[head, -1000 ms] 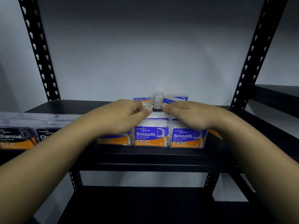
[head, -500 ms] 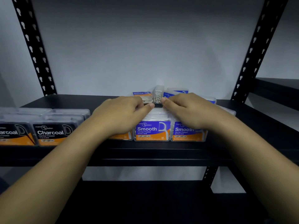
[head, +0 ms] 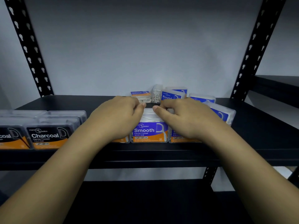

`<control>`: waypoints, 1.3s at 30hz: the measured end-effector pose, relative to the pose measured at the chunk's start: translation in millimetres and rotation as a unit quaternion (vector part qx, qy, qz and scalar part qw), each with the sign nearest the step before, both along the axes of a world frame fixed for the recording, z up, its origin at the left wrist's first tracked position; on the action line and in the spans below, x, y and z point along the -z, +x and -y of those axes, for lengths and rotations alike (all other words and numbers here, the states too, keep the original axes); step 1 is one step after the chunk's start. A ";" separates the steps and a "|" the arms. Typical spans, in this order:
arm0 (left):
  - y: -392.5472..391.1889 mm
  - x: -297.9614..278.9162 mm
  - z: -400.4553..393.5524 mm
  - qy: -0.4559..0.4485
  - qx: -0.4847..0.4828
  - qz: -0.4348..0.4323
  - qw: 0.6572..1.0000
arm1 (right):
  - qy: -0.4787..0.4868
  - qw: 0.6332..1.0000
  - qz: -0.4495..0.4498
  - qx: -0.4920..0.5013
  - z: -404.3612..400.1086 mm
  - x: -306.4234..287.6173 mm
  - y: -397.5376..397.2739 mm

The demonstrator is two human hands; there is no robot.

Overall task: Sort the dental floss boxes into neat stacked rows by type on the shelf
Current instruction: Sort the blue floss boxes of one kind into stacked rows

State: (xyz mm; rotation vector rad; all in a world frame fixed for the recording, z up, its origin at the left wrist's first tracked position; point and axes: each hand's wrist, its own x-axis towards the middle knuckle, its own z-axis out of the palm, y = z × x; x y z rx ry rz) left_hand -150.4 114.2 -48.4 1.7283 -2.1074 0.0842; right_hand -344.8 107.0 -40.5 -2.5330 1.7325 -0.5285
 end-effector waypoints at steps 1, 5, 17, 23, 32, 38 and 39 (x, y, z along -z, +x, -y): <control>-0.3 0.0 -0.3 -0.002 0.000 0.000 1.000 | 0.004 1.000 -0.004 0.002 0.3 -0.7 0.6; 0.0 -0.8 -0.7 0.000 -0.001 -0.008 1.000 | 0.015 1.000 -0.012 0.009 -3.7 -1.1 5.0; -1.9 1.9 -5.8 -0.016 -0.023 -0.008 1.000 | 0.029 0.999 -0.019 0.017 -8.2 -2.8 6.8; -0.3 1.4 -11.7 -0.024 -0.026 -0.008 0.999 | 0.025 1.000 -0.008 0.014 -10.4 -0.7 9.0; 7.3 3.1 -20.3 -0.030 -0.032 -0.007 0.999 | 0.020 1.000 -0.009 0.014 -19.9 0.0 14.0; 6.9 3.2 -22.5 -0.026 -0.029 -0.005 0.999 | 0.022 1.000 -0.009 0.019 -22.4 -0.5 15.7; 7.2 3.0 -22.2 -0.029 -0.029 -0.006 0.999 | 0.020 0.999 -0.008 0.023 -21.9 -0.2 15.7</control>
